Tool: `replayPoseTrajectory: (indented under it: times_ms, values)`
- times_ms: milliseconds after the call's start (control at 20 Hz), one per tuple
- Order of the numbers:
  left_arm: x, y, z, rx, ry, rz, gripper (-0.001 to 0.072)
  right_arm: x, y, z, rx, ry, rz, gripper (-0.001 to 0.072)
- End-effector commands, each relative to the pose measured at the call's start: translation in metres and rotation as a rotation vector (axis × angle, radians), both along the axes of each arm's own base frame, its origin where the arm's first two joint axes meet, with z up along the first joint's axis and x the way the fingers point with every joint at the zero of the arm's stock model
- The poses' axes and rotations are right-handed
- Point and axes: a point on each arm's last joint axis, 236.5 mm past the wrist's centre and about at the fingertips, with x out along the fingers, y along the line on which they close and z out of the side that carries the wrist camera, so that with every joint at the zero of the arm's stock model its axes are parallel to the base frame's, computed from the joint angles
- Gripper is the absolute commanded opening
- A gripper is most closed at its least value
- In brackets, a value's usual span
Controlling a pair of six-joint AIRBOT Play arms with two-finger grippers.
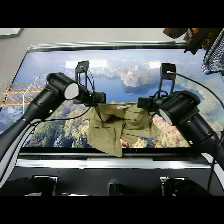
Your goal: Fold the clothes and pants, and hang the long-sleeved shirts on hangers.
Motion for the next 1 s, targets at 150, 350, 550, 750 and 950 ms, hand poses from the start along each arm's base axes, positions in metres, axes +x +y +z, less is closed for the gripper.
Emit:
replayPoseTrajectory:
  times_ms: [150, 350, 550, 750, 950]
  values:
    - [0.051, -0.004, -0.012, -0.102, -0.095, 0.078, 0.0021, 0.021, 0.005, 0.001, 0.021, -0.084, -0.02, 0.0028]
    - [0.058, 0.003, -0.033, -0.078, -0.063, 0.099, 0.0041, 0.026, 0.008, -0.019, -0.003, -0.046, -0.017, 0.0029]
    - [0.065, -0.001, -0.026, -0.098, -0.092, 0.098, 0.0071, 0.052, 0.02, -0.005, 0.02, -0.157, 0.006, 0.0028]
    - [0.095, -0.009, 0.024, -0.157, -0.259, 0.091, 0.0021, 0.075, 0.006, 0.057, -0.041, -0.328, -0.014, 0.0028]
    - [0.116, 0.0, 0.044, -0.179, -0.348, 0.174, 0.002, 0.08, -0.002, 0.066, -0.094, -0.362, -0.014, 0.0029]
